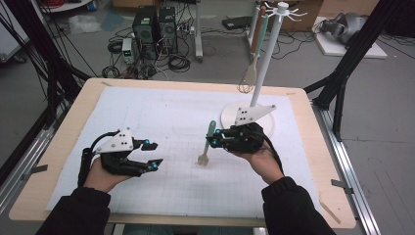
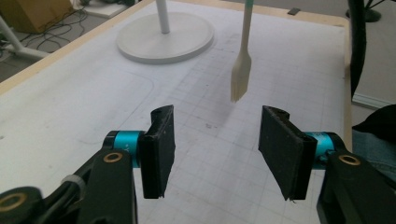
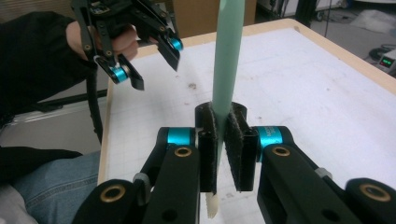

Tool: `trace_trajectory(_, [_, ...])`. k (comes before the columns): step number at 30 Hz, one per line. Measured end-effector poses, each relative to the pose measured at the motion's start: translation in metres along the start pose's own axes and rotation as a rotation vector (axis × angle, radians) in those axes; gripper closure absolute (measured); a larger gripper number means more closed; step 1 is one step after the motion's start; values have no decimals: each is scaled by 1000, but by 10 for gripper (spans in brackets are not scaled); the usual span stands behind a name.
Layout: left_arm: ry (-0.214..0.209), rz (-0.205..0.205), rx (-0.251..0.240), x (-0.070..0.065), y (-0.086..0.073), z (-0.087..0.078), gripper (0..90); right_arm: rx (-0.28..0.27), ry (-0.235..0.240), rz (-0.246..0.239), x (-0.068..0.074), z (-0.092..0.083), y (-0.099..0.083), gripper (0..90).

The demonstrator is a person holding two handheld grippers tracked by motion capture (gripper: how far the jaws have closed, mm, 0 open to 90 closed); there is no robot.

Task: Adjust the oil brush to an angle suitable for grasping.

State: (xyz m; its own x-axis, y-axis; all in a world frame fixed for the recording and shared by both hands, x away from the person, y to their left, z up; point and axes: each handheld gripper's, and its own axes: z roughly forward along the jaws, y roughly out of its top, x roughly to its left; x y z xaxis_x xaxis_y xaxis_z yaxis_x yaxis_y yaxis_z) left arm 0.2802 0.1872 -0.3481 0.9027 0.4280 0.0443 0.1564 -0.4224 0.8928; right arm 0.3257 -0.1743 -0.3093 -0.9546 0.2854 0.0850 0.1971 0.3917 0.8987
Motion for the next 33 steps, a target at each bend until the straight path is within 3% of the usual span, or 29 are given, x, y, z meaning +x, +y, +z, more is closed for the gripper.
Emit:
trace_trajectory(16, [95,-57,12,4,-15,-14,272,18,-58,38,-19,-28,-4,835])
trace_trajectory(33, [128,-74,5,5,-21,-21,244,1,-97,46,-28,-53,2,835])
